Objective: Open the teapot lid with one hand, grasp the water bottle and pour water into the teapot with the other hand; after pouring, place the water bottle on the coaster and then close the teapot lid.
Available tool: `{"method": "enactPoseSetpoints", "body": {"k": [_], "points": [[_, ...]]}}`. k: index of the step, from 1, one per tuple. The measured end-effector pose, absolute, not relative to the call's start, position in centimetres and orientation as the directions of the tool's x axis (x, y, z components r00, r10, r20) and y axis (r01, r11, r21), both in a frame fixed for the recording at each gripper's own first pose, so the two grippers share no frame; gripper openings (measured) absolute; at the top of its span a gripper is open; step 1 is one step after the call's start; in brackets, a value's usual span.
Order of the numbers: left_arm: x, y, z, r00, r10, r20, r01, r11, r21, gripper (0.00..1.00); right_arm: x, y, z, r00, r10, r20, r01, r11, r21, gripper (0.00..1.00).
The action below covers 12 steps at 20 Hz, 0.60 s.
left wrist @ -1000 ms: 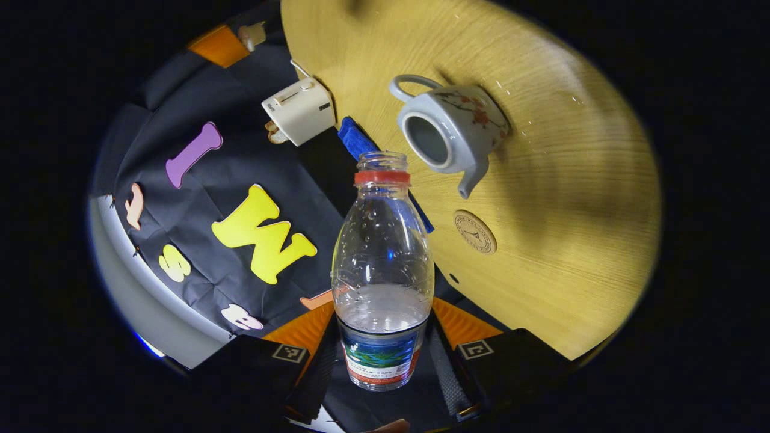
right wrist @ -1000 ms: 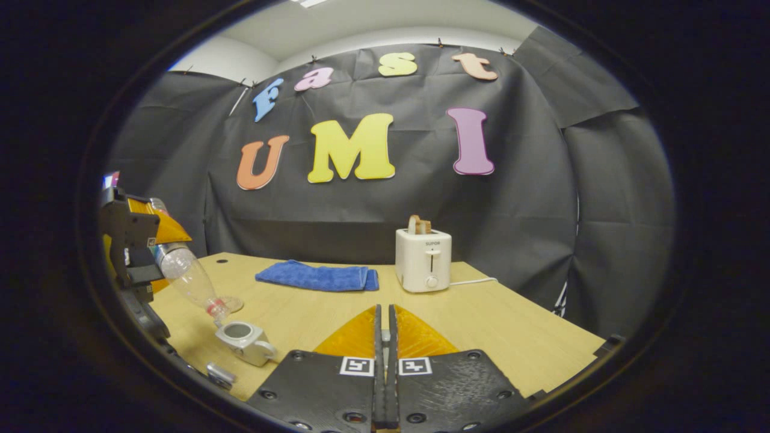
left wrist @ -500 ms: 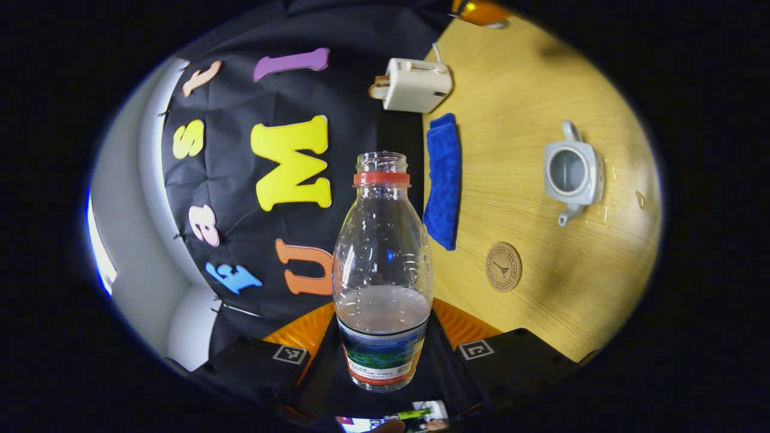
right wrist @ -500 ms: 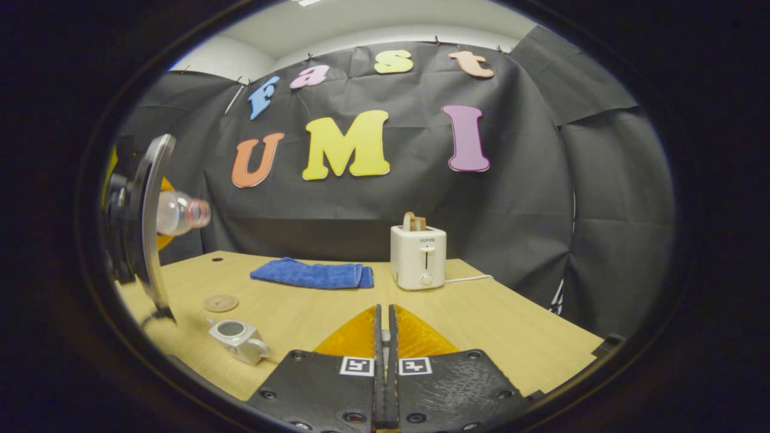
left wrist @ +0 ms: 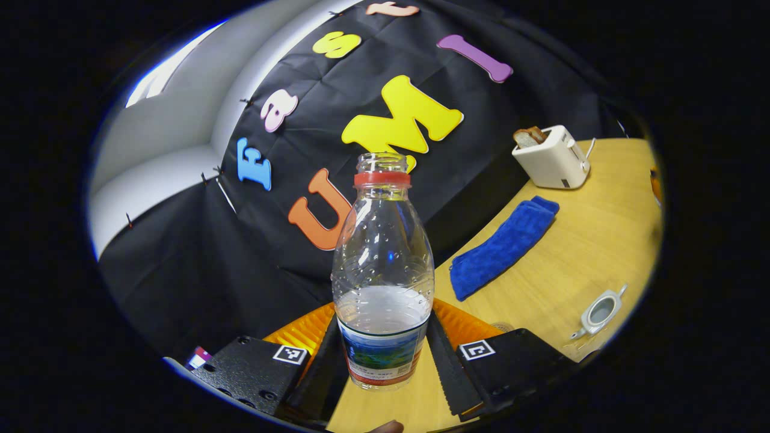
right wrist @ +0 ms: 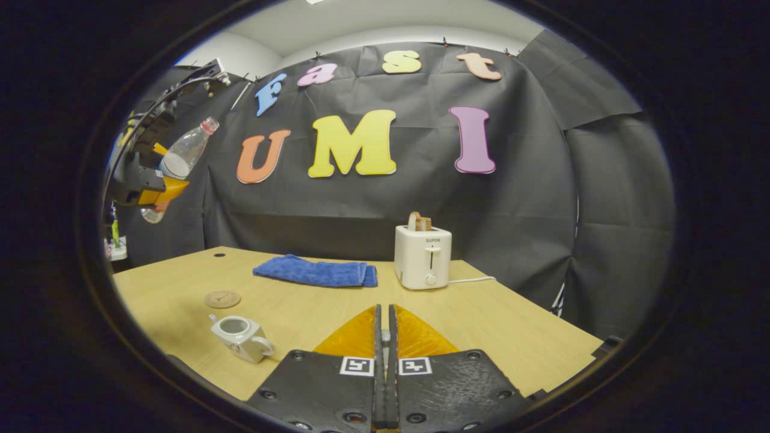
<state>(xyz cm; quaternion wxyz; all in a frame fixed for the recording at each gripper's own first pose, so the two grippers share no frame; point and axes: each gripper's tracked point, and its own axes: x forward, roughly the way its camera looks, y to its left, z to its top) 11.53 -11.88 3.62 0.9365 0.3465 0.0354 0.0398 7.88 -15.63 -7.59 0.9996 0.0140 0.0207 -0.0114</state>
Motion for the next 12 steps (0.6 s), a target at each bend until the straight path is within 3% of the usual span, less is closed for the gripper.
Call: {"method": "enactPoseSetpoints", "body": {"k": [5,9,12], "points": [[13.5,-11.1,-0.6,0.994,0.041,-0.105,-0.004,0.943,0.333,0.77,7.9,-15.4,-7.9,0.999,-0.019,-0.042,0.020,0.999,0.026,0.00],[16.1,-10.6,-5.0,0.991,-0.009,-0.133,0.022,0.995,0.096,0.78,8.2,-14.9,-8.3,0.999,-0.018,-0.046,0.018,1.000,0.007,0.00],[18.3,-9.7,-6.9,0.997,0.001,-0.075,0.003,0.998,0.055,0.79,8.6,-14.7,-8.8,0.999,-0.028,-0.045,0.027,0.999,-0.017,0.00]]}}
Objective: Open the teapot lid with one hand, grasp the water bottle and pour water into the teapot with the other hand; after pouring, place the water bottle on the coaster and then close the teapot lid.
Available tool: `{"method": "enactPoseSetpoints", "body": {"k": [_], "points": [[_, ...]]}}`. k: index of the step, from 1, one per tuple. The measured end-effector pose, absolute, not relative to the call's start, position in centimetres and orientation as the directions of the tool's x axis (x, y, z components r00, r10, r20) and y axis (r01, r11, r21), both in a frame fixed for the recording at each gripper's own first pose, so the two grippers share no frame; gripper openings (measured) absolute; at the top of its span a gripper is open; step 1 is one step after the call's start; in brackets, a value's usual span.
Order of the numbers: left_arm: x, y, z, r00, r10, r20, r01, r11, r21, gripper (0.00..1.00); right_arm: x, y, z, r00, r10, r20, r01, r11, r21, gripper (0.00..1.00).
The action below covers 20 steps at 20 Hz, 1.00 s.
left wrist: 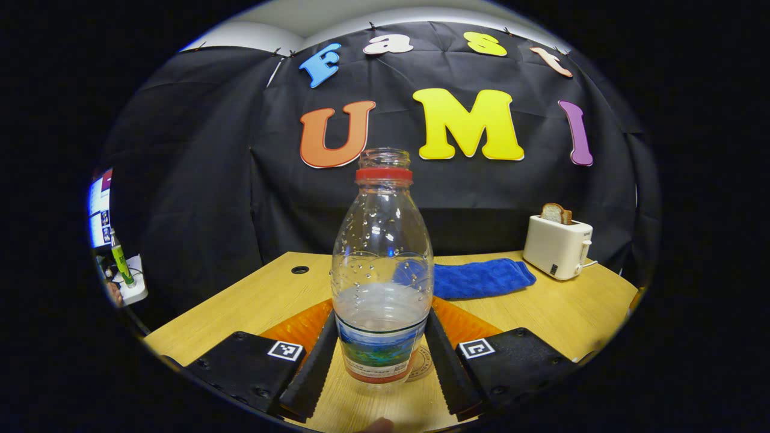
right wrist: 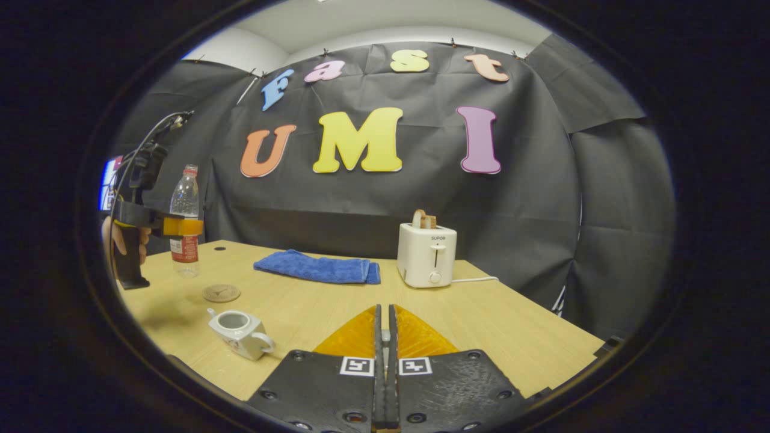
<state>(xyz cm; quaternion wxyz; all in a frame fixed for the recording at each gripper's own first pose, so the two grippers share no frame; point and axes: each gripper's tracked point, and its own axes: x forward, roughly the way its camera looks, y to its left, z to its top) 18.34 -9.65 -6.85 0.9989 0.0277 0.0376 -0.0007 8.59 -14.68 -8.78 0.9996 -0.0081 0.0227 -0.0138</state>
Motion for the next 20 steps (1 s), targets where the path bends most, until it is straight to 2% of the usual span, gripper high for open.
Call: {"method": "enactPoseSetpoints", "body": {"k": [4,6,20], "points": [[19.9,-10.9,-7.7,0.997,-0.063,-0.032,0.062,0.997,-0.050,0.79,8.9,-13.9,-9.5,0.998,-0.022,-0.052,0.020,0.999,-0.027,0.00],[20.6,-11.5,-8.7,0.995,-0.089,-0.046,0.086,0.994,-0.074,0.80,9.0,-13.5,-9.9,0.998,-0.016,-0.059,0.015,1.000,-0.025,0.00],[22.6,-13.0,-11.3,0.989,-0.133,-0.069,0.131,0.991,-0.037,0.81,9.4,-13.4,-10.7,0.997,-0.012,-0.078,0.010,1.000,-0.020,0.01]]}}
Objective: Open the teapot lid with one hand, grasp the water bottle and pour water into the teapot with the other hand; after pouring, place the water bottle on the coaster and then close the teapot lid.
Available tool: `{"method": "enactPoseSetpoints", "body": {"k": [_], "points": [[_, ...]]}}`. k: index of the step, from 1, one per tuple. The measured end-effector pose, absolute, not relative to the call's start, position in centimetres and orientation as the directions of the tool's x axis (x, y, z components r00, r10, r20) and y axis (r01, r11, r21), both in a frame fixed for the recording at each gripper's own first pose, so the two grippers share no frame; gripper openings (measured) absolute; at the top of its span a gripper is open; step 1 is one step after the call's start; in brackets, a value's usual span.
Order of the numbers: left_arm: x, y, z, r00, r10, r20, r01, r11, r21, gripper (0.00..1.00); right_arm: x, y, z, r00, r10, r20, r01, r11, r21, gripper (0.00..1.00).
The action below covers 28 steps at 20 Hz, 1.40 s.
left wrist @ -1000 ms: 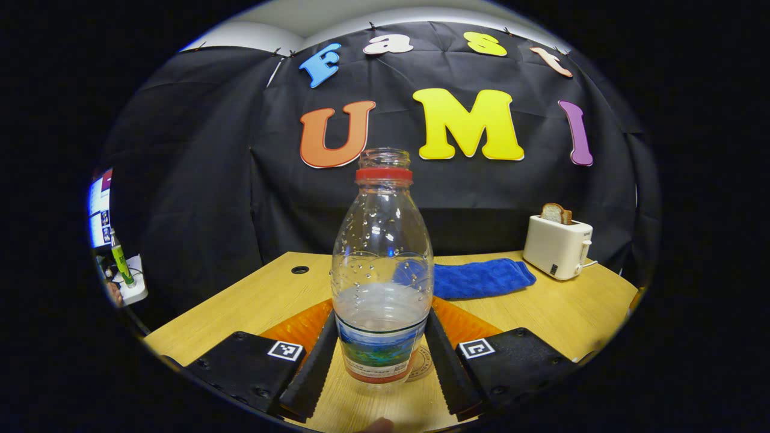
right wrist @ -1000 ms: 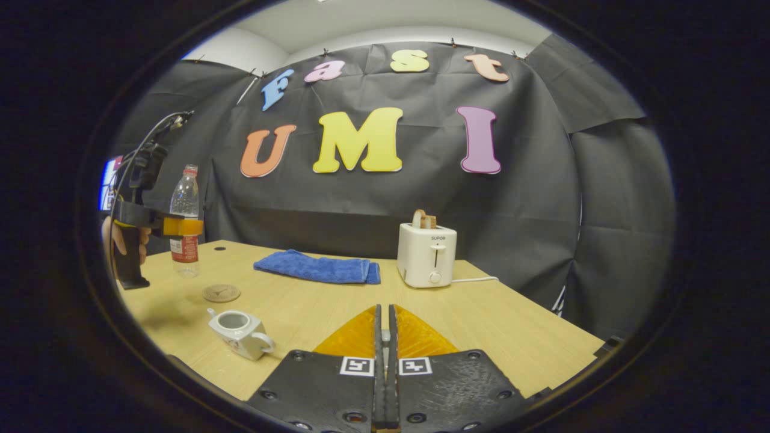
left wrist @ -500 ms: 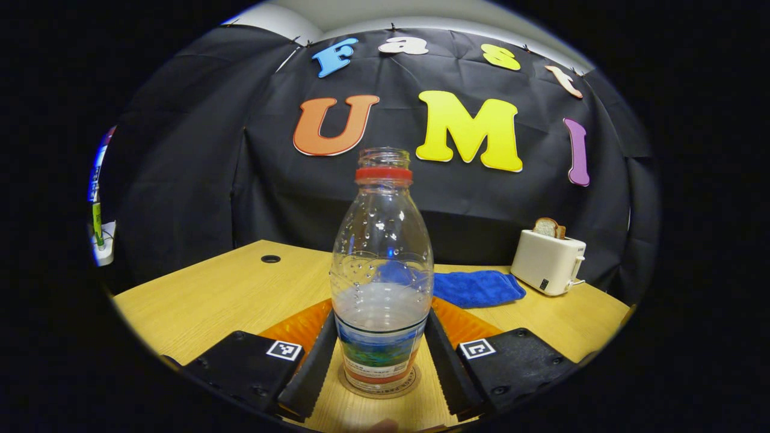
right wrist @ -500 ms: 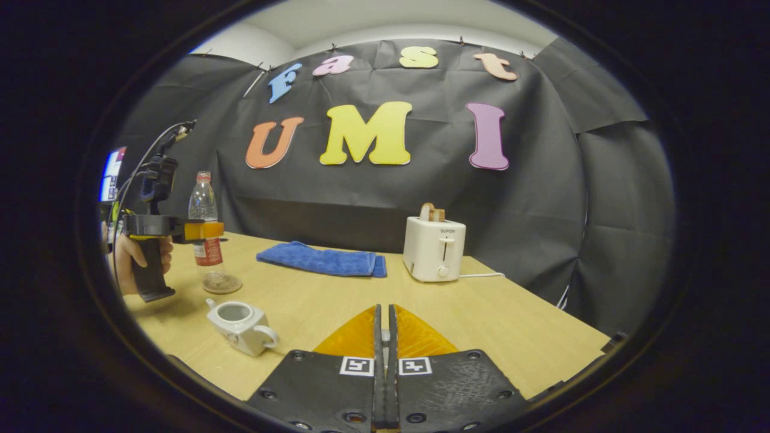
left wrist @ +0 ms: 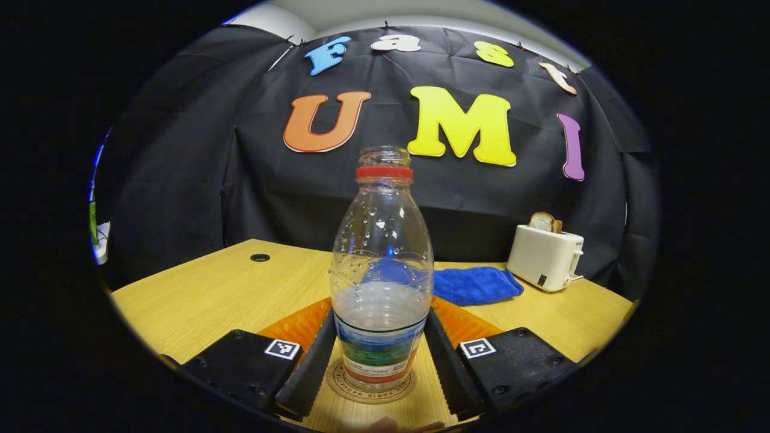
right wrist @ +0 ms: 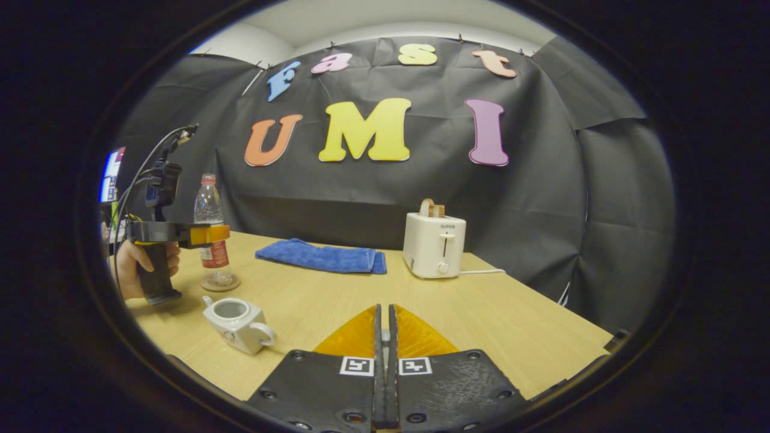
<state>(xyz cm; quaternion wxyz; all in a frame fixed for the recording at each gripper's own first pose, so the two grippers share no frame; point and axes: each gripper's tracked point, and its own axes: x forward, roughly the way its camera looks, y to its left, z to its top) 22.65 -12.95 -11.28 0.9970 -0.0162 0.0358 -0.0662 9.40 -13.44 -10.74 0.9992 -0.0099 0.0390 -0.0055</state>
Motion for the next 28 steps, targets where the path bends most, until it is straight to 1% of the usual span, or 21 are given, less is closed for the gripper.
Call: {"method": "enactPoseSetpoints", "body": {"k": [5,7,13,16,19,21,25,27,28], "points": [[22.5,-12.8,-12.0,0.987,-0.136,-0.087,0.135,0.991,-0.018,0.82,9.5,-13.5,-10.8,0.997,-0.010,-0.077,0.009,1.000,-0.015,0.00],[22.4,-13.3,-12.4,0.983,-0.156,-0.101,0.154,0.988,-0.022,0.82,9.5,-13.4,-11.1,0.996,-0.011,-0.084,0.009,1.000,-0.017,0.00],[21.2,-13.1,-13.0,0.980,-0.176,-0.088,0.180,0.983,0.037,0.90,9.4,-12.5,-11.1,0.996,0.001,-0.084,-0.004,0.999,-0.032,0.00],[20.3,-13.3,-13.1,0.977,-0.193,-0.093,0.196,0.980,0.021,0.91,9.2,-12.1,-11.2,0.996,0.000,-0.092,-0.003,0.999,-0.034,0.00],[18.7,-12.7,-13.6,0.976,-0.189,-0.109,0.191,0.981,0.015,0.91,8.5,-11.1,-10.5,0.996,0.007,-0.084,-0.010,0.999,-0.041,0.00],[17.6,-11.9,-13.0,0.981,-0.173,-0.085,0.174,0.985,0.003,0.91,7.9,-10.6,-9.9,0.997,-0.002,-0.078,-0.003,0.999,-0.054,0.00],[14.7,-10.4,-12.5,0.984,-0.149,-0.097,0.149,0.989,0.000,0.91,6.2,-8.3,-8.6,0.996,0.033,-0.081,-0.036,0.998,-0.041,0.00],[13.3,-10.0,-11.9,0.984,-0.141,-0.113,0.145,0.989,0.027,0.91,5.7,-7.5,-7.4,0.997,0.043,-0.065,-0.046,0.998,-0.052,0.01],[12.5,-9.8,-11.1,0.986,-0.136,-0.099,0.140,0.989,0.040,0.91,5.5,-6.9,-6.6,0.997,0.054,-0.054,-0.057,0.997,-0.053,0.01]]}}
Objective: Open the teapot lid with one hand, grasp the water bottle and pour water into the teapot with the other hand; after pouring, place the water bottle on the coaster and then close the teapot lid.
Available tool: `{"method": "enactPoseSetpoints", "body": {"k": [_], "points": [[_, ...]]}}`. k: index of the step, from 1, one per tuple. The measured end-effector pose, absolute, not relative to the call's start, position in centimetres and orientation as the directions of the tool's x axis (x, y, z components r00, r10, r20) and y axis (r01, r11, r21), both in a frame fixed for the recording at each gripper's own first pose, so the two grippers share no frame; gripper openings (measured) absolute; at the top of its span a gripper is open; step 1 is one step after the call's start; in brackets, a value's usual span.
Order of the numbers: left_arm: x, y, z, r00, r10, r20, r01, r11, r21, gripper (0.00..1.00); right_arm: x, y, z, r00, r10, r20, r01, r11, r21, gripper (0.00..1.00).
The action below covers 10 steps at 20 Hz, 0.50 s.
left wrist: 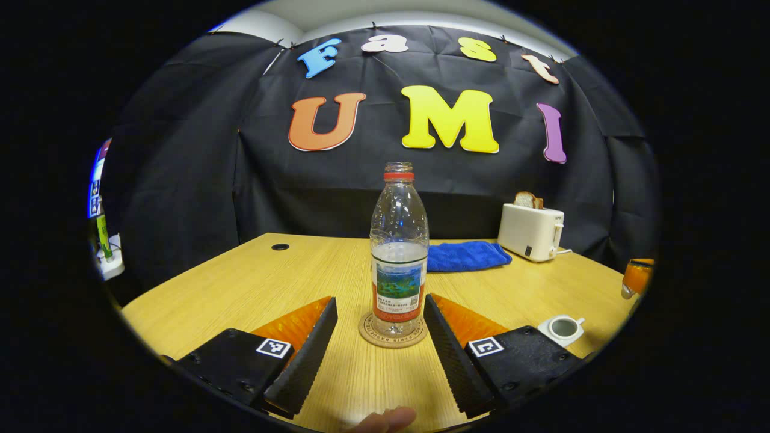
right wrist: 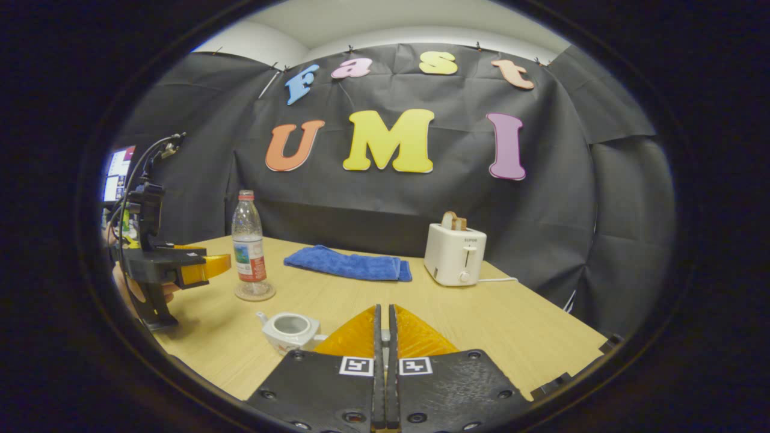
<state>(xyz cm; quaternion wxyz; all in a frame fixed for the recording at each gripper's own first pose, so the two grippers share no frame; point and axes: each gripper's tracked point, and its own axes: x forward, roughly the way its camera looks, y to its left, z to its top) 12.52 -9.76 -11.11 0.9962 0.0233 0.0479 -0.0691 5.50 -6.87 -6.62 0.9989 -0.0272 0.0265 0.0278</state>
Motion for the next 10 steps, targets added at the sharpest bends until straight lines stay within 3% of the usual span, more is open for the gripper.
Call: {"method": "enactPoseSetpoints", "body": {"k": [5,10], "points": [[8.3,-8.3,-7.1,0.995,-0.097,-0.039,0.100,0.990,0.103,0.90,5.7,-3.5,-4.9,0.988,0.138,-0.062,-0.141,0.989,-0.034,0.01],[4.6,-6.0,-5.0,0.994,-0.080,-0.079,0.089,0.990,0.110,0.90,6.9,-0.1,-4.1,0.974,0.214,-0.073,-0.215,0.977,-0.010,0.01]]}}
